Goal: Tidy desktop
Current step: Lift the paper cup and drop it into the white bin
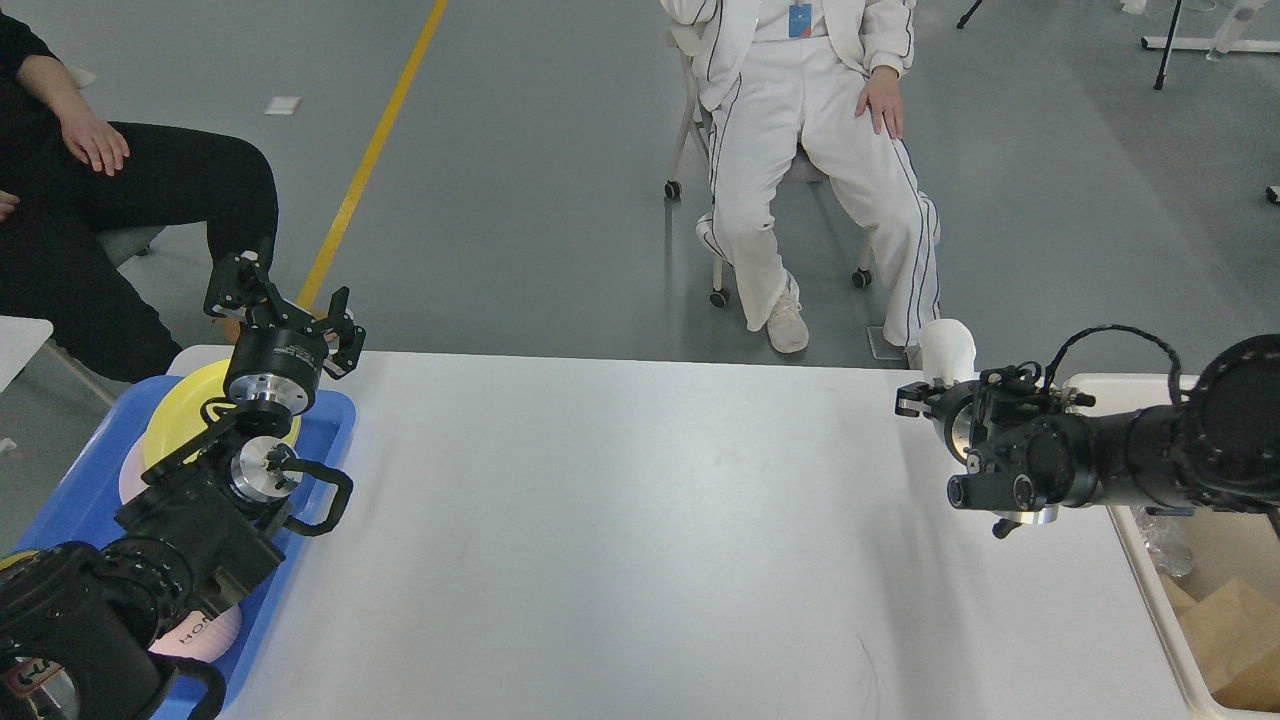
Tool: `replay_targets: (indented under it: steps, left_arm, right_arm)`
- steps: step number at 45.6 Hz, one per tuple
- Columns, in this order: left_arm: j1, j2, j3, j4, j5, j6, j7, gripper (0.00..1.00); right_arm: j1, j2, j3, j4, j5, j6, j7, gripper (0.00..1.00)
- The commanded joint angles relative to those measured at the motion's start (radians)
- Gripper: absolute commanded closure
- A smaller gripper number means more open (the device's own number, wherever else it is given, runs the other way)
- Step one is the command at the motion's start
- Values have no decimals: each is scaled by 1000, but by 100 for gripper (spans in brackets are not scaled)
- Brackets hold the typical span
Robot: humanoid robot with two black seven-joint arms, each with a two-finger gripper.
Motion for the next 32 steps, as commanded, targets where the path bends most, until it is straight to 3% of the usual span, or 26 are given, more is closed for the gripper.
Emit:
replay_targets:
  steps: [1, 10, 18, 23, 32]
  left_arm:
    - [0, 0, 0, 0, -1, 0, 0, 4]
    - [0, 0, 0, 0, 0, -1, 0, 4]
    - [0, 0, 0, 0, 0, 0, 0, 4]
    - [0, 0, 0, 0, 0, 0, 0, 4]
    - [0, 0, 0, 0, 0, 0, 0, 4]
  right_arm:
    - [154, -93, 47, 134, 2, 0, 1, 84]
    - [342, -231, 113, 266, 7, 26, 1, 82]
    - [363, -282, 113, 275, 8, 43, -1, 82]
    - [270, -293, 112, 183, 19, 42, -4, 82]
    - [-20, -305, 144, -119, 105, 40, -5, 81]
